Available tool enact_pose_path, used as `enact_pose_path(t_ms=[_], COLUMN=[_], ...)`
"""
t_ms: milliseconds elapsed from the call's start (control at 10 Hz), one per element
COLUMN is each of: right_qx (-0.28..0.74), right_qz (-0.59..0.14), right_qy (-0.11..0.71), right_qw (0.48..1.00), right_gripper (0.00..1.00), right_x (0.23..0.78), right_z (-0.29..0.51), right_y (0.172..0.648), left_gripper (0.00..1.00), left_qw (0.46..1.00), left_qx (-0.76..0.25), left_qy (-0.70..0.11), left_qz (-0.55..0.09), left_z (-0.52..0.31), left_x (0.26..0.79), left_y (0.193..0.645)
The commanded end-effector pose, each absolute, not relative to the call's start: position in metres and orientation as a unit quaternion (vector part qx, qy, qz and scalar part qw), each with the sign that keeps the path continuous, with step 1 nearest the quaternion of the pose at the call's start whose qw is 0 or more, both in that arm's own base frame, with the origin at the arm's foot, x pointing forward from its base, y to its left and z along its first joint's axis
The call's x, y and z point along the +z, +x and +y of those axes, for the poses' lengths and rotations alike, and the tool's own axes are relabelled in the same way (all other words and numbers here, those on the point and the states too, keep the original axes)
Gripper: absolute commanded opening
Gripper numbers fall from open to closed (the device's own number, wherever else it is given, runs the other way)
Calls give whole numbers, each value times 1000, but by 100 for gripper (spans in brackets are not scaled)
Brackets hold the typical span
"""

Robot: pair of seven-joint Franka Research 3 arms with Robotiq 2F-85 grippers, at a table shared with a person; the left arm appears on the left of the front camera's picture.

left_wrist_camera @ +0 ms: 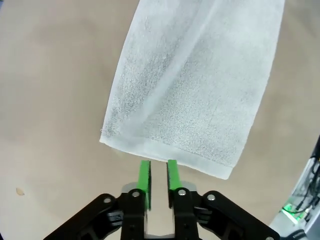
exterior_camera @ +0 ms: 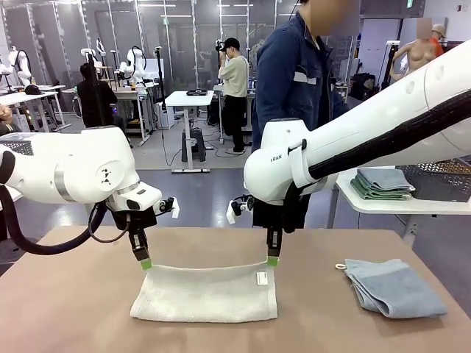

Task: Fold the towels and place them in the basket.
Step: When a person lays out a Towel with hook on the table, fold it in half twice.

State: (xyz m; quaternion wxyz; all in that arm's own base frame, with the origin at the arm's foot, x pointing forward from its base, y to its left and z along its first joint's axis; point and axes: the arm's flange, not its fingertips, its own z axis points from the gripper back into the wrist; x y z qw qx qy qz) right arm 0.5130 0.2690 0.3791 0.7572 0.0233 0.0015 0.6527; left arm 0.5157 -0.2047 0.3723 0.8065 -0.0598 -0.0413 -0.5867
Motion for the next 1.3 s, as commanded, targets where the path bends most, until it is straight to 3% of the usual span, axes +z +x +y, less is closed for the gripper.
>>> enact_pose_path(t_ms=[0, 100, 200, 300, 500, 600, 700, 800, 900, 1200], right_qx=[644, 646, 644, 642, 636, 622, 610, 606, 632, 632], right_qz=[-5, -8, -11, -18, -37, -38, -43, -37, -33, -33], right_qy=[16, 12, 10, 4, 0, 1, -3, -1, 8, 8], right_qw=[765, 763, 765, 767, 771, 782, 791, 795, 774, 774], right_gripper=[42, 67, 78, 100, 100, 85, 95, 100, 100, 100], right_x=[380, 381, 383, 388, 401, 404, 406, 406, 409, 409], right_z=[273, 275, 274, 273, 270, 271, 270, 268, 272, 272], right_y=[515, 515, 514, 511, 502, 492, 481, 469, 501, 501], left_gripper=[56, 69, 89, 100, 100, 93, 100, 100, 100, 100], left_qw=[810, 810, 811, 811, 812, 814, 814, 803, 814, 814], left_qx=[-582, -582, -580, -579, -575, -569, -568, -583, -571, -571], left_qy=[-49, -48, -48, -49, -53, -58, -70, -86, -59, -59], left_qz=[-50, -55, -60, -69, -87, -97, -105, -87, -83, -83], left_z=[-208, -207, -205, -203, -196, -192, -188, -183, -196, -196], left_x=[375, 376, 376, 382, 390, 392, 394, 391, 397, 397], left_y=[518, 518, 517, 511, 495, 487, 479, 470, 495, 495])
